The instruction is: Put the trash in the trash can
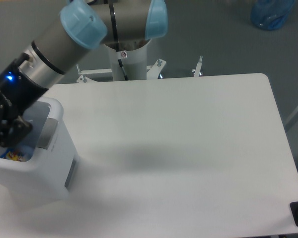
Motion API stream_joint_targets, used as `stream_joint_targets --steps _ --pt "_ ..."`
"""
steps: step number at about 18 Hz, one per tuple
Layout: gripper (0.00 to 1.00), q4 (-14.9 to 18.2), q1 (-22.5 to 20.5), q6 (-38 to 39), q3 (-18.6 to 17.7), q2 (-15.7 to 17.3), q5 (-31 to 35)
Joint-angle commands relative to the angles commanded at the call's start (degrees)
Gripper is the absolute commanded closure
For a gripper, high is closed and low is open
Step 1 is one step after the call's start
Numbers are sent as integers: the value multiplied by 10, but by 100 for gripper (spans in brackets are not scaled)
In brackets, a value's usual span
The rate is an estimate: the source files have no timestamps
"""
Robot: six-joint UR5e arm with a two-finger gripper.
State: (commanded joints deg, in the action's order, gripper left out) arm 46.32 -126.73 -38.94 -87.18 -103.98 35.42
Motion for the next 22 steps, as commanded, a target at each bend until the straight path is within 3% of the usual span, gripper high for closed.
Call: stream_joint_targets --steps 5,9,12,18,22 --pt "0 1 -83 0 -9 3 0" --pt "0 -4 -149 -32 -5 -32 2" --pt "0 -3 -163 -33 -18 -45 24" --pt "0 -1 -167 -77 -30 -46 290" --pt "0 3 -166 -150 -29 -59 390"
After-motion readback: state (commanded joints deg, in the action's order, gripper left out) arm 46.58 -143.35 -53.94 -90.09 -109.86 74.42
